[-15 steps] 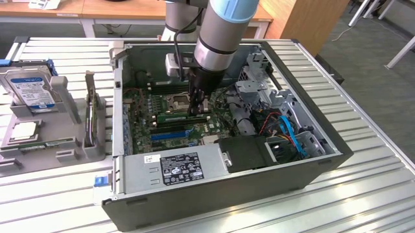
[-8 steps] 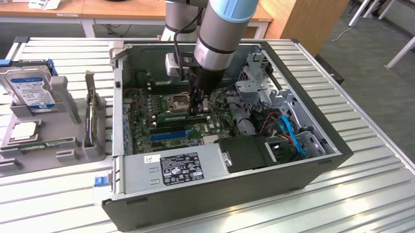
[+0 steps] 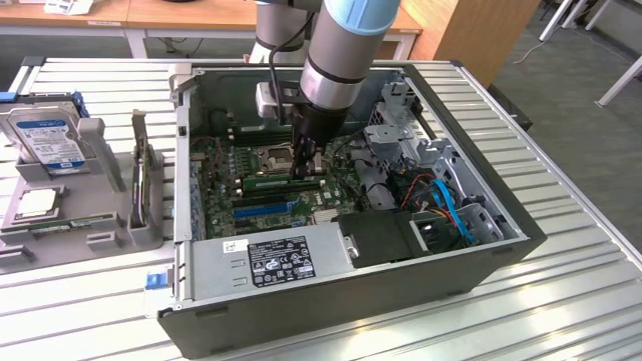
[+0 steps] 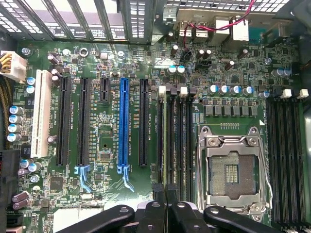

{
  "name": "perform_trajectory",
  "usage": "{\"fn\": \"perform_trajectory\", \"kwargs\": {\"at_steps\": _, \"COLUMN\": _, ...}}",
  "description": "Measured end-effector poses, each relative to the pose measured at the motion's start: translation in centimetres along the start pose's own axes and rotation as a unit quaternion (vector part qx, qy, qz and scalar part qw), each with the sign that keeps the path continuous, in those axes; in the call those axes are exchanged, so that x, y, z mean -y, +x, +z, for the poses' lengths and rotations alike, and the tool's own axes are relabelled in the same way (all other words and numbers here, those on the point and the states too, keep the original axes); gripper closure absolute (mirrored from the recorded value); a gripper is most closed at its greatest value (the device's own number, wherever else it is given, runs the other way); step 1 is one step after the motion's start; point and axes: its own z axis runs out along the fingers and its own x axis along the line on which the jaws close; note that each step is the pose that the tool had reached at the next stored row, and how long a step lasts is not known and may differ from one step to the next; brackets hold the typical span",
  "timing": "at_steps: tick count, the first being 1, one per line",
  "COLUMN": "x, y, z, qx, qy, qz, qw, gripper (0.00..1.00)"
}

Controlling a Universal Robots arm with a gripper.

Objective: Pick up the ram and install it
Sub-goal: 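Insert the ram into the slot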

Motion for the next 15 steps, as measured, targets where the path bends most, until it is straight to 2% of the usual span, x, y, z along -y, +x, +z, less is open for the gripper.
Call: {"fn": "perform_trajectory", "kwargs": {"at_steps": 15, "x": 0.04, "y": 0.01, "z": 0.28, "qx": 0.0000, "qy": 0.0000, "qz": 0.000, "qw": 1.0000, "gripper": 0.88}}
